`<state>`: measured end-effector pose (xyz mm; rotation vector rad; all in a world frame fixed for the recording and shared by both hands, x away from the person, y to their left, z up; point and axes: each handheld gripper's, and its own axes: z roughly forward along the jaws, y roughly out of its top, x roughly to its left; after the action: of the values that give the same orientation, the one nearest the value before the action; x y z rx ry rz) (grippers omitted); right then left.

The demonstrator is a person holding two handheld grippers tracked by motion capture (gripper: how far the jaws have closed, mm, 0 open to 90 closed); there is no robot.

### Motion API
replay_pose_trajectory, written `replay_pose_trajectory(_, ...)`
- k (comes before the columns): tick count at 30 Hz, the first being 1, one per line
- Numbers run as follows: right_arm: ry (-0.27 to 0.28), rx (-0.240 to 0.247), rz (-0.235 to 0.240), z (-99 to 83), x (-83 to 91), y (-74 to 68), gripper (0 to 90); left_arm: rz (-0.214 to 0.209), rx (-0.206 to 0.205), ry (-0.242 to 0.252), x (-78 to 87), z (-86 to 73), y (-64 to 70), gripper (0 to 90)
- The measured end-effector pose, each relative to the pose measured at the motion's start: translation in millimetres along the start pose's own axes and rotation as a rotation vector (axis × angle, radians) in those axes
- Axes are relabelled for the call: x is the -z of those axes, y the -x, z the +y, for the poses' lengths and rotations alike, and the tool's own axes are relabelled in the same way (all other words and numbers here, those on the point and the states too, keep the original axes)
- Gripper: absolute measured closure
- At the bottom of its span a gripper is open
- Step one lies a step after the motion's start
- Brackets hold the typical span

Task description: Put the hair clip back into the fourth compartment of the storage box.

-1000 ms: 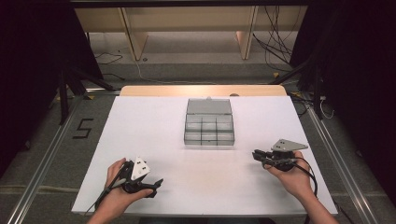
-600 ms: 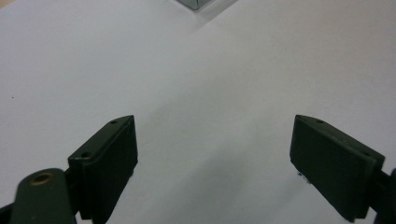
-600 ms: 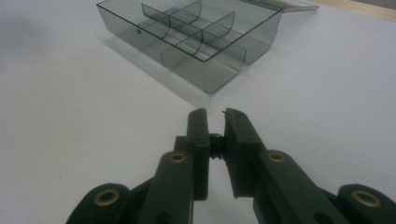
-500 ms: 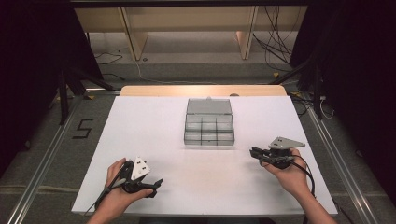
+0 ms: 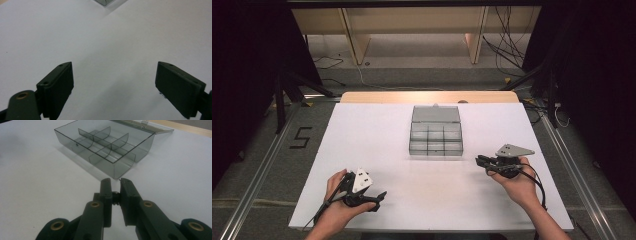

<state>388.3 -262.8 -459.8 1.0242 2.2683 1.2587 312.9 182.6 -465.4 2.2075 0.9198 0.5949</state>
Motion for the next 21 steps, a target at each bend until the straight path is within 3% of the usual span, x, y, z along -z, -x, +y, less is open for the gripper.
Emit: replay_pose_trajectory(21,0.025,0.003,0.01,10.7,-9.2,-3.0,81.2,0.0,0.001,0.002,0.0,0.2,-0.1,14.9)
